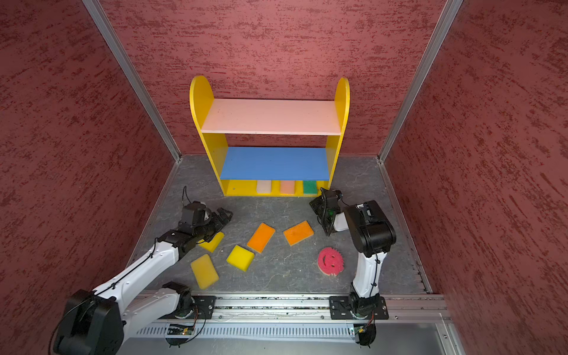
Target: Place and organize the cleaning sponges onto the shelf
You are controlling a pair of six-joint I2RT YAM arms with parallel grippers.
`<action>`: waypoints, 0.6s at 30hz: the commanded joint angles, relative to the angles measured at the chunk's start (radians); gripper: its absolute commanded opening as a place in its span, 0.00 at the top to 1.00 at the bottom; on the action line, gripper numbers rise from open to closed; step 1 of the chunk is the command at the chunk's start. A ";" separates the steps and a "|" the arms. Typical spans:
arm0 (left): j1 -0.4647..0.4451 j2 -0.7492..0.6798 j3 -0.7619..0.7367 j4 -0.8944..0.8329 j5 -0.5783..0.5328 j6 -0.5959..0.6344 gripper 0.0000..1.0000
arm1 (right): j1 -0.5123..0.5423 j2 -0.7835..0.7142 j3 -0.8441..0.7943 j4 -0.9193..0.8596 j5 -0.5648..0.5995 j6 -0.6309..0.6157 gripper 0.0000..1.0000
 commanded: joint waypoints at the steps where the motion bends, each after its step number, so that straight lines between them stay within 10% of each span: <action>1: -0.002 0.019 0.012 0.013 -0.003 0.010 0.02 | -0.001 0.015 0.038 0.036 0.003 0.020 1.00; 18: 0.001 0.036 0.013 0.020 -0.004 0.011 0.02 | 0.000 0.085 0.104 0.054 0.031 0.030 1.00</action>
